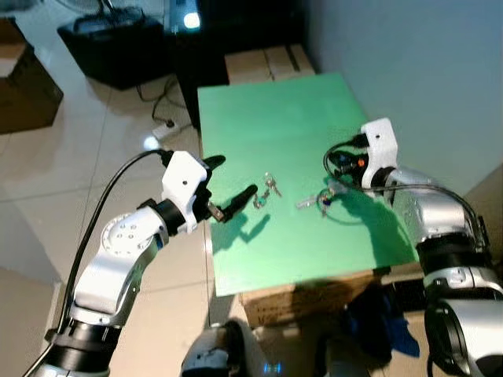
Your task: Hang keys on a hook
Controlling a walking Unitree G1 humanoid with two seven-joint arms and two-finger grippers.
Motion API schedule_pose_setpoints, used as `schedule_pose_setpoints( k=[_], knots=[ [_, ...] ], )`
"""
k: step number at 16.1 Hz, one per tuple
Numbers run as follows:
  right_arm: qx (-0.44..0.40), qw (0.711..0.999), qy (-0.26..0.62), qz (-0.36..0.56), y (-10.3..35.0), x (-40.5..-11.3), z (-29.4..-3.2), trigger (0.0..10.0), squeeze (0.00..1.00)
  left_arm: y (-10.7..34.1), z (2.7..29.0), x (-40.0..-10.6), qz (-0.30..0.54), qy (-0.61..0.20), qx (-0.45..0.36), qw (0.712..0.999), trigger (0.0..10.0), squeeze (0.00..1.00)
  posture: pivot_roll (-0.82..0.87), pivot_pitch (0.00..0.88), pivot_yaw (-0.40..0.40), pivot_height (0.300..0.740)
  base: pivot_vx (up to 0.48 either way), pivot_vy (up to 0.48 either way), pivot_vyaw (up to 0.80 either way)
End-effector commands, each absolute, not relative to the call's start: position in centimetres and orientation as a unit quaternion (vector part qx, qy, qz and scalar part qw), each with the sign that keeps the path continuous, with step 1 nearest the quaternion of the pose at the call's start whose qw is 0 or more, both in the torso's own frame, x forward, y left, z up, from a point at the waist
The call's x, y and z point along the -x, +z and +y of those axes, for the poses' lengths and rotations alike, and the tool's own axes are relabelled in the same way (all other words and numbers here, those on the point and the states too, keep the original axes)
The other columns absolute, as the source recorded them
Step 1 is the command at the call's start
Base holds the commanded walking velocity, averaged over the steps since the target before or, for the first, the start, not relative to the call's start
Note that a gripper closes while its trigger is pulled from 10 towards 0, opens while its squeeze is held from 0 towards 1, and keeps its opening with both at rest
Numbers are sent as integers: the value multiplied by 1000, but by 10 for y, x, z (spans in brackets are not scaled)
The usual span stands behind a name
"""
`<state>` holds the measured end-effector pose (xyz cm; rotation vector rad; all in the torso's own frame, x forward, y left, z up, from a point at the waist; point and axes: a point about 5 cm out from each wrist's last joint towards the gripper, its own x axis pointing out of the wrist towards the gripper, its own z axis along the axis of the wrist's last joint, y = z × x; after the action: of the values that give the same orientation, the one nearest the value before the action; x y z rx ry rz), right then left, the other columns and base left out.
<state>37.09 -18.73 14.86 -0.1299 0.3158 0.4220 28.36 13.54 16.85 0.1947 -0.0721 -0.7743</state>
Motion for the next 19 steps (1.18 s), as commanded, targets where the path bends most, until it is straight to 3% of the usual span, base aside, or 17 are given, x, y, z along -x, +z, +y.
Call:
schedule_pose_setpoints(
  k=[1, 2, 9, 11, 13, 14, 15, 19],
  knots=[
    [97, 957, 199, 188, 135, -370, -192, 10000, 263, 167, 133, -283, -31, -391, -115, 913, 10000, 0, -33, 135, 90, 740, 0, 0, 0],
    [99, 955, 194, 199, 132, -371, -194, 10000, 1000, 166, 133, -282, -31, -394, -118, 911, 10000, 0, -23, 154, 93, 740, 0, 0, 0],
    [100, 953, 175, 228, 111, -368, -195, 10000, 1000, 168, 128, -276, -31, -394, -118, 911, 10000, 0, 16, 191, 90, 740, 0, 0, 0],
    [102, 957, 164, 217, 109, -368, -193, 10000, 1000, 168, 128, -277, -34, -376, -115, 919, 10000, 0, -1, 161, 83, 740, 0, 0, 0],
    [88, 977, 132, 144, 114, -361, -188, 10000, 1000, 161, 130, -279, -37, -305, -76, 948, 10000, 0, -12, 77, 54, 740, 0, 0, 0],
    [76, 984, 112, 112, 116, -354, -187, 10000, 627, 155, 130, -277, -37, -280, -64, 957, 10000, 0, -17, 43, 46, 740, 0, 0, 0],
    [67, 990, 91, 90, 116, -346, -188, 10000, 0, 147, 131, -275, -32, -262, -58, 963, 10000, 0, -30, 5, 36, 740, 0, 0, 0],
    [29, 1000, 9, -4, 126, -304, -188, 10000, 0, 136, 136, -276, -38, -203, -44, 977, 10000, 0, -77, 0, 43, 740, 0, 0, 0]
  ],
)
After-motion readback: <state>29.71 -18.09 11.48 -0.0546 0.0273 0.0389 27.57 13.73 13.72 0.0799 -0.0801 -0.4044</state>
